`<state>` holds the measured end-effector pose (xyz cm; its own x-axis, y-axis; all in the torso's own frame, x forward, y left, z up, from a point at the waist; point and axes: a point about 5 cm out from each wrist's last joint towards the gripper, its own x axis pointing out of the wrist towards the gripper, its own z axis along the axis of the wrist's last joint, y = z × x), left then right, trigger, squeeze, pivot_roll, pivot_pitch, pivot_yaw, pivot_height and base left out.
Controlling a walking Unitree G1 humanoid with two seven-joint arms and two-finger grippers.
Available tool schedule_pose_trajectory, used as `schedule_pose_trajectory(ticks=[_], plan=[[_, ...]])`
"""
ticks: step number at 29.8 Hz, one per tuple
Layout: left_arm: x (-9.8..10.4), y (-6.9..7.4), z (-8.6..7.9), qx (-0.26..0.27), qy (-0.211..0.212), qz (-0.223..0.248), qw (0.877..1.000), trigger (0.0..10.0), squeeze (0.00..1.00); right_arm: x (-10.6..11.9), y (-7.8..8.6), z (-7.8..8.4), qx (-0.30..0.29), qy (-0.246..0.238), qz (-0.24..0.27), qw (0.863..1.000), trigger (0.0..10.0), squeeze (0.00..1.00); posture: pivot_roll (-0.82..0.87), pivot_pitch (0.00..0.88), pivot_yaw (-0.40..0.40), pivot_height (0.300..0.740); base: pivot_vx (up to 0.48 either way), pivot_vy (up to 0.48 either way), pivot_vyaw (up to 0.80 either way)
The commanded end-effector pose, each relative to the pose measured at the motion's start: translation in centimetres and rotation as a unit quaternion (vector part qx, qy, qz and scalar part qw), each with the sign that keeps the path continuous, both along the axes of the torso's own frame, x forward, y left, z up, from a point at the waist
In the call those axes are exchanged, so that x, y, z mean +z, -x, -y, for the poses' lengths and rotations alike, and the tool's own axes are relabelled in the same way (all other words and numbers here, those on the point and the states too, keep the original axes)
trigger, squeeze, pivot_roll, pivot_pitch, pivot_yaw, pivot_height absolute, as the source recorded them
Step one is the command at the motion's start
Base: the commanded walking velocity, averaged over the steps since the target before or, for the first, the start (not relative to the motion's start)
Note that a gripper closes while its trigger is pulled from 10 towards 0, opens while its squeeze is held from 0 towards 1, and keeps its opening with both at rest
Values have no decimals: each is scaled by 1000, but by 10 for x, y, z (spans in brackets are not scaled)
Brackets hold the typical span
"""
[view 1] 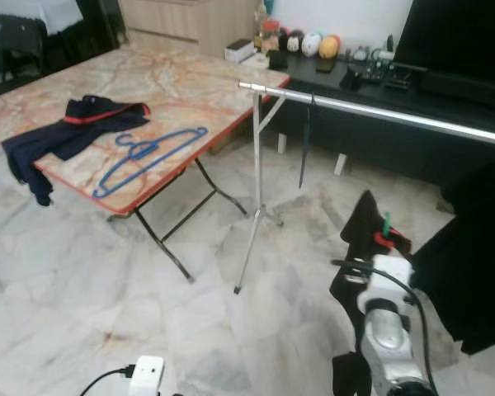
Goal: Hang hanger
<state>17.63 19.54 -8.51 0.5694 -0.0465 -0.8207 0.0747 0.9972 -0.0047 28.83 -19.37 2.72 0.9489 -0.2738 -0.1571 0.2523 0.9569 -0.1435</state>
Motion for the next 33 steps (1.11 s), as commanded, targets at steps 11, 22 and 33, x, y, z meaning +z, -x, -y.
schedule_pose_trajectory(ticks=[11, 22, 33], plan=[[3, -5, 9, -75, 1, 20, 997, 10000, 0, 16, -14, 24, -139, -26, -53, 988, 10000, 0, 17, 4, 25, 740, 0, 0, 0], [38, -52, 0, -98, 6, 155, 983, 10000, 0, 34, -24, 20, -192, -98, -48, 975, 10000, 0, 35, 6, 19, 740, 0, 0, 0], [161, -143, 48, -284, 152, 367, 873, 10000, 0, 76, -32, 5, -213, -120, -25, 969, 10000, 0, 19, 0, 25, 740, 0, 0, 0]])
